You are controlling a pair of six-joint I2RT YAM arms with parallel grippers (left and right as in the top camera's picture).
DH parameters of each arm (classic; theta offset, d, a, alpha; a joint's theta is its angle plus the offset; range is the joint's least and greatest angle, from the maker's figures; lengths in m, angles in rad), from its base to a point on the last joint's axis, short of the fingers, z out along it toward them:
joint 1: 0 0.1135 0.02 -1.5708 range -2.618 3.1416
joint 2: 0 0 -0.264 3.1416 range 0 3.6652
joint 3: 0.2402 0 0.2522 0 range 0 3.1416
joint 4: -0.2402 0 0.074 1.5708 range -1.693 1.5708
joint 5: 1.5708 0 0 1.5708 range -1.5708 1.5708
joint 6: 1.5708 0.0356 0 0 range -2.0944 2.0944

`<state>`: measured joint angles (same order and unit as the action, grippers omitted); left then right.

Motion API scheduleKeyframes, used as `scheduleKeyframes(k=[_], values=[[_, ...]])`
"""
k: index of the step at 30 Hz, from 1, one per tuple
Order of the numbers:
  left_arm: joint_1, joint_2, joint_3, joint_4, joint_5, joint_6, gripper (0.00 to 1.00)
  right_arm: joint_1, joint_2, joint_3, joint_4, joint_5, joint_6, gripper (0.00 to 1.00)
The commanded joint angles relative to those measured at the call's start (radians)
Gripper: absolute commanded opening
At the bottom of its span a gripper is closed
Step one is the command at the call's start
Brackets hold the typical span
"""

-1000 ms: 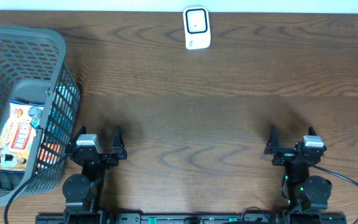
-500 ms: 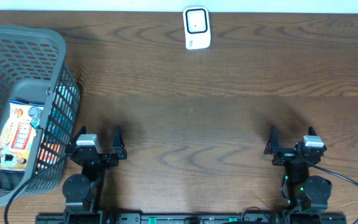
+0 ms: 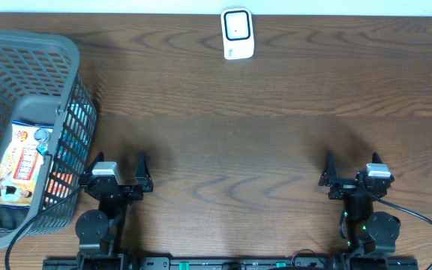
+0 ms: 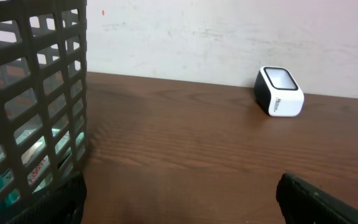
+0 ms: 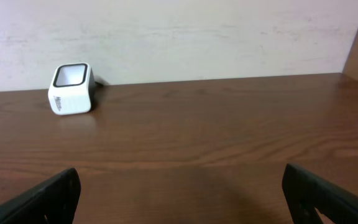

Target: Scan the item barcode

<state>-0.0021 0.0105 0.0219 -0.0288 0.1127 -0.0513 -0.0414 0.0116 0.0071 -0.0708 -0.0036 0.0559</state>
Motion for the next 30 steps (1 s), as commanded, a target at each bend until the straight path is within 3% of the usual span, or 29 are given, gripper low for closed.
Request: scheduleKeyframes(k=[1, 19, 30], values=[[-0.003, -0.007, -0.018, -0.033, -0.001, 0.002, 0.98, 0.001, -0.005, -0.002, -0.004, 0.01, -0.013, 0.99], [-0.003, -0.006, -0.014, -0.032, 0.05, 0.003, 0.98, 0.001, -0.005, -0.002, -0.004, 0.01, -0.013, 0.99], [-0.003, 0.025, 0.122, -0.174, 0.145, 0.003, 0.98, 0.001, -0.005, -0.002, -0.004, 0.01, -0.013, 0.99]])
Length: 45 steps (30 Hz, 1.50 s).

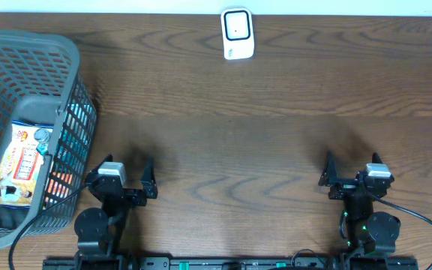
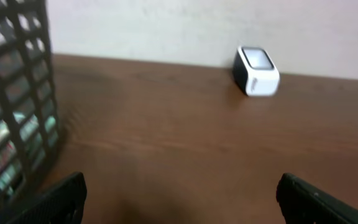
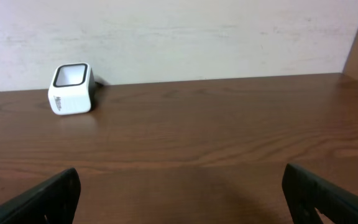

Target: Scan the item barcode

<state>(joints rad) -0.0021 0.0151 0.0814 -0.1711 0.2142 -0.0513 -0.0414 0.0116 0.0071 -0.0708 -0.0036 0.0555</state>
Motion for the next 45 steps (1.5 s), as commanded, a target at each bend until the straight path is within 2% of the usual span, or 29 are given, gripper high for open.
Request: scheduleKeyframes(k=[1, 9, 15, 24, 32, 36, 45], values=[[-0.003, 0.033, 0.09, -0.045, 0.044, 0.003, 0.98, 0.001, -0.005, -0.002, -0.004, 0.01, -0.012, 0.99], [-0.003, 0.205, 0.328, -0.131, 0.045, -0.011, 0.98, 0.001, -0.005, -0.002, -0.004, 0.01, -0.012, 0.99], [-0.003, 0.405, 0.565, -0.238, 0.162, -0.037, 0.98, 0.001, -0.005, -0.002, -0.004, 0.01, -0.012, 0.99], [-0.003, 0.718, 0.983, -0.636, 0.167, -0.035, 0.98, 0.001, -0.005, -0.002, -0.003, 0.01, -0.012, 0.99], [-0.003, 0.787, 1.013, -0.676, 0.183, -0.035, 0.98, 0.001, -0.005, -0.002, -0.004, 0.01, -0.012, 0.99], [-0.003, 0.788, 1.032, -0.649, 0.19, -0.105, 0.98, 0.001, -0.005, -0.002, -0.004, 0.01, -0.012, 0.99], [-0.003, 0.814, 1.204, -0.684, 0.19, -0.139, 0.98, 0.001, -0.005, -0.002, -0.004, 0.01, -0.012, 0.99]])
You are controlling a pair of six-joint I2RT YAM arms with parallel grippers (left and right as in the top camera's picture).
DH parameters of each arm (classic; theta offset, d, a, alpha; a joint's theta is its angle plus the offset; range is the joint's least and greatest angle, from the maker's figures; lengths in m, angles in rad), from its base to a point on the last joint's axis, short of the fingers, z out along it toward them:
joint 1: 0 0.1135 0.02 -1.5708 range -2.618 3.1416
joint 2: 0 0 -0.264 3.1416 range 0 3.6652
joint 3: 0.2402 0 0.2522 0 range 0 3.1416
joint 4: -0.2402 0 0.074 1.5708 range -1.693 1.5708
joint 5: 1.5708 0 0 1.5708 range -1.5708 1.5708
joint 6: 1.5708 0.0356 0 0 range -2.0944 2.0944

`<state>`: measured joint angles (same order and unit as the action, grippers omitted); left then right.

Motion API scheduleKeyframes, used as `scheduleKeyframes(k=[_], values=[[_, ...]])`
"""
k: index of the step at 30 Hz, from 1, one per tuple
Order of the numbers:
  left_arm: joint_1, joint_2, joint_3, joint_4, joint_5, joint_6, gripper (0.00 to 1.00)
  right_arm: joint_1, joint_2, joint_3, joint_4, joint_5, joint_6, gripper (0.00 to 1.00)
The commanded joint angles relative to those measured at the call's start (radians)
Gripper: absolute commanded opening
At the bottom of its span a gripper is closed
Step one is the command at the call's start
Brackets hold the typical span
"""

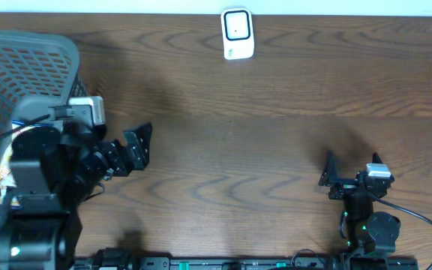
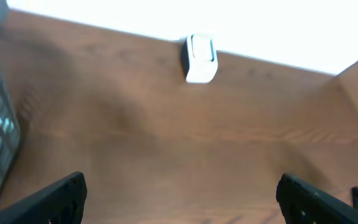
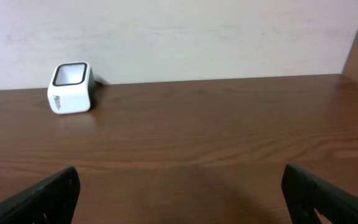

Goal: Scan the item barcode
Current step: 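Move the left gripper over the grey basket and lower inside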

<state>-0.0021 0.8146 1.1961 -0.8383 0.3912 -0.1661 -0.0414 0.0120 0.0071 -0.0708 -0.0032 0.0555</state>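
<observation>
The white barcode scanner (image 1: 238, 34) stands at the table's far edge, also seen in the left wrist view (image 2: 200, 49) and the right wrist view (image 3: 71, 88). A printed packet (image 1: 0, 182) lies in the grey basket (image 1: 43, 45) at the left, mostly hidden under my left arm. My left gripper (image 1: 122, 154) hangs high beside the basket's right wall, open and empty (image 2: 179, 202). My right gripper (image 1: 351, 169) sits low at the front right, open and empty (image 3: 179, 193).
The basket's mesh wall shows at the left edge of the left wrist view. A brown board stands at the table's right end. A pale wall runs behind the scanner.
My left arm has risen from low at the table's front to well above it beside the basket; its camera now looks down on the table. It is still open. The right arm has not moved.
Both grippers rested open and low at the table's front, the left one close against the basket wall. Then the left one had shifted a little, with the basket further left in its view. Now it is lifted high, open and empty.
</observation>
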Motion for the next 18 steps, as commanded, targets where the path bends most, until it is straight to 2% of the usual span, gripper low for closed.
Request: scheduleKeyframes(k=[1, 4, 13, 18], values=[[-0.003, 0.024, 0.114, -0.027, 0.012, -0.024, 0.98, 0.001, -0.005, -0.002, -0.004, 0.009, -0.012, 0.99], [-0.003, 0.068, 0.198, -0.069, -0.037, -0.024, 0.98, 0.001, -0.005, -0.002, -0.004, 0.009, -0.012, 0.99], [-0.003, 0.227, 0.441, -0.246, -0.411, -0.025, 0.98, 0.001, -0.005, -0.002, -0.004, 0.009, -0.012, 0.99], [0.014, 0.272, 0.479, -0.257, -0.628, -0.105, 0.98, 0.001, -0.005, -0.002, -0.004, 0.009, -0.012, 0.99]])
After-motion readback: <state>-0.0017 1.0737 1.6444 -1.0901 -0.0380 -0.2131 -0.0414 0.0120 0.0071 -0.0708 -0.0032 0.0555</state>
